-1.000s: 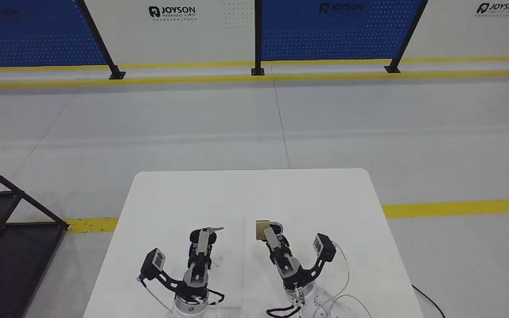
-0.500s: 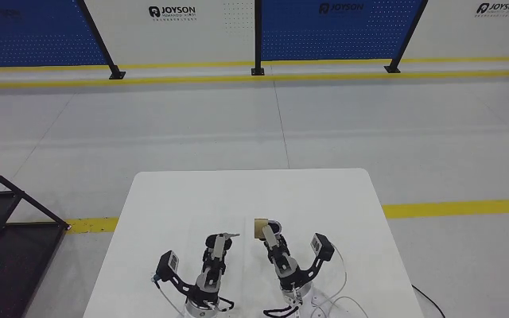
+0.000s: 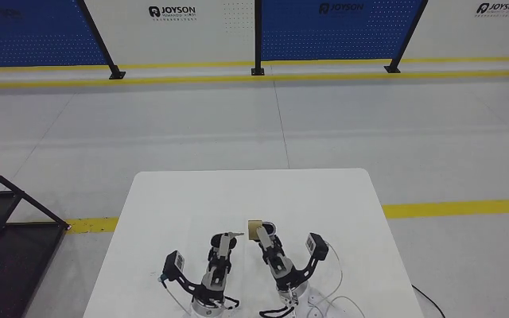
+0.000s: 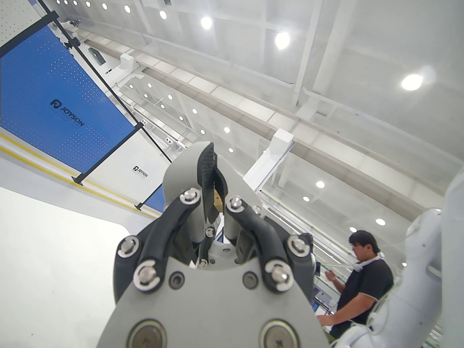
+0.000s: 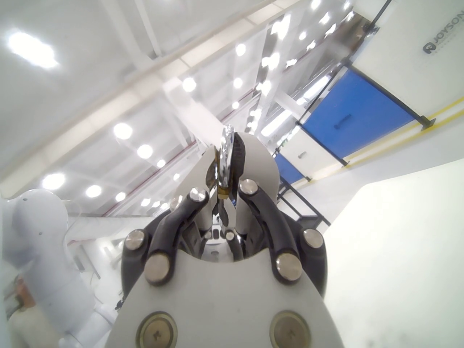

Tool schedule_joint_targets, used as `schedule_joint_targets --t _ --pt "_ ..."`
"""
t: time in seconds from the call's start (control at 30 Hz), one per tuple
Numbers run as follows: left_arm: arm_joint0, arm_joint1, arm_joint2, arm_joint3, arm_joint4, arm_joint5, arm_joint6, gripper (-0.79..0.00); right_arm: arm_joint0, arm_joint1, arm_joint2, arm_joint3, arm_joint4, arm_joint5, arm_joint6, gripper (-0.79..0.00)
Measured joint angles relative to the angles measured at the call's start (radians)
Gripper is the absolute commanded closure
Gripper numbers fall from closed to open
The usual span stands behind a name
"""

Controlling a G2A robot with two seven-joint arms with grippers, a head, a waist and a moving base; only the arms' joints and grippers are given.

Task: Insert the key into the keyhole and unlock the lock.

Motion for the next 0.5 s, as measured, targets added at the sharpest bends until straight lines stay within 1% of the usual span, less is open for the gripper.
schedule_joint_targets --t 0.5 --pt "-0.012 -0.013 0.009 0.009 0.019 0.023 0.011 0.0 -0.013 -0.011 0.016 -0.003 -0.021 -0.006 0.026 0.0"
